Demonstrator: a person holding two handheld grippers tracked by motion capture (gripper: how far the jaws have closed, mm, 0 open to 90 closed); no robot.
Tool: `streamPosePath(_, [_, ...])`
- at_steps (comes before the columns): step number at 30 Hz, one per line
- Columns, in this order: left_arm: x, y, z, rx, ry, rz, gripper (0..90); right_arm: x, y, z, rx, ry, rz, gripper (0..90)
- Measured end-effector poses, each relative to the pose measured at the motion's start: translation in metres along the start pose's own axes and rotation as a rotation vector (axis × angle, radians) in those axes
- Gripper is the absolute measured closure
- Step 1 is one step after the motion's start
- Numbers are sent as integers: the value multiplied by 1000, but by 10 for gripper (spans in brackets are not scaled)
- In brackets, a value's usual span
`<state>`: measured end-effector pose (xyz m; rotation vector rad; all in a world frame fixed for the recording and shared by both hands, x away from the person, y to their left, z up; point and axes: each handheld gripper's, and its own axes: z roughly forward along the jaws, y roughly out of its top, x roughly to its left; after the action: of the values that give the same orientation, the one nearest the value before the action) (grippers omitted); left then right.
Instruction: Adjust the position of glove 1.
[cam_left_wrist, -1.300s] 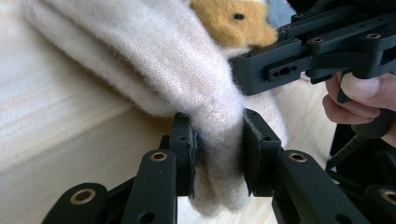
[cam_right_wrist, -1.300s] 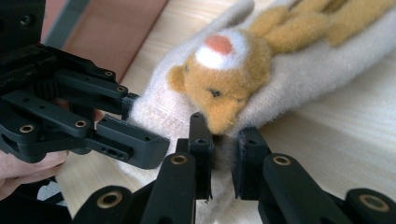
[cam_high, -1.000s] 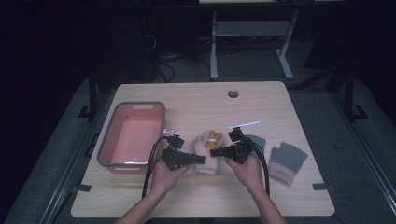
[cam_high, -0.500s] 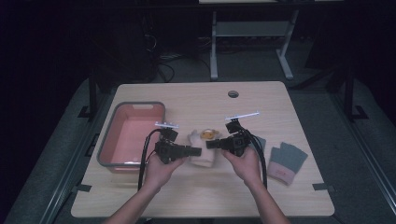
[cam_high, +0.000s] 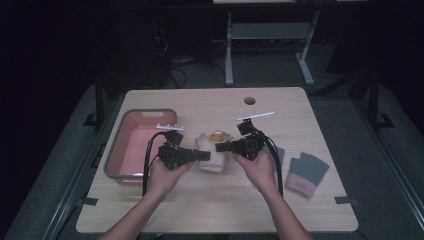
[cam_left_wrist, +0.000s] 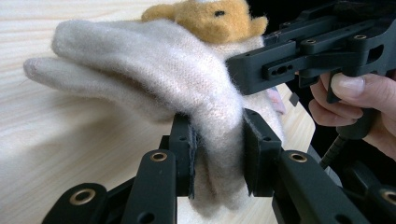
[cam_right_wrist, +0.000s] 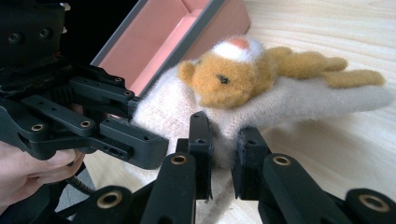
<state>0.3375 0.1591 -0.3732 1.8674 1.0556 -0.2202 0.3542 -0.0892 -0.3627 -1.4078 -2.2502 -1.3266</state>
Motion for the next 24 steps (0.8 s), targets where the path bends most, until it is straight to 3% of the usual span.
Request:
streamPosePath(9, [3, 9, -17, -16, 4, 0, 685, 11, 15, 3, -4, 13, -26, 798])
streamPosePath(24, [4, 17, -27, -26, 9, 0, 685, 20, 28, 4, -3, 17, -44, 798])
